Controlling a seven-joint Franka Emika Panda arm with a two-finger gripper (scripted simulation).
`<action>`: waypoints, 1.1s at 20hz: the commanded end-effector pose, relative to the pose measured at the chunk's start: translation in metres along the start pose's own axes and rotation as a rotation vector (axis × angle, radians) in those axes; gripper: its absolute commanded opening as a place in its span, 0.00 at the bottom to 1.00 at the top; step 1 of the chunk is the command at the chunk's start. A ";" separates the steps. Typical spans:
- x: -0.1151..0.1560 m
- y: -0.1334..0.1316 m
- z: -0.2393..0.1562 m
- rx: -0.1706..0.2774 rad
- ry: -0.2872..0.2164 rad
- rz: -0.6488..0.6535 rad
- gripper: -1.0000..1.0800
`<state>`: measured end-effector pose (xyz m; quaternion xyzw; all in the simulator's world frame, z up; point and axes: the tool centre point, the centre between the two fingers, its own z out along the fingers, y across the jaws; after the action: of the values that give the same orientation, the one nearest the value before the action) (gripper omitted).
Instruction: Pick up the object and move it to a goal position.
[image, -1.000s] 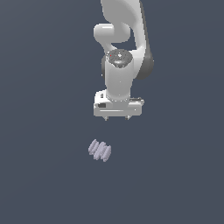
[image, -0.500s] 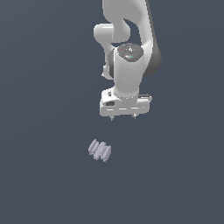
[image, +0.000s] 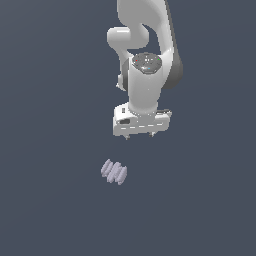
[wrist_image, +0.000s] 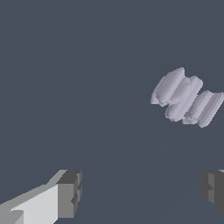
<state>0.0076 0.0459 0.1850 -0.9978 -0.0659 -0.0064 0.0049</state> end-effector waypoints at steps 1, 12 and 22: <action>0.003 0.003 0.002 -0.001 -0.001 -0.029 0.96; 0.023 0.025 0.020 -0.008 -0.007 -0.250 0.96; 0.042 0.052 0.042 -0.011 -0.013 -0.490 0.96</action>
<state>0.0535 0.0040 0.1467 -0.9577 -0.2879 -0.0017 -0.0022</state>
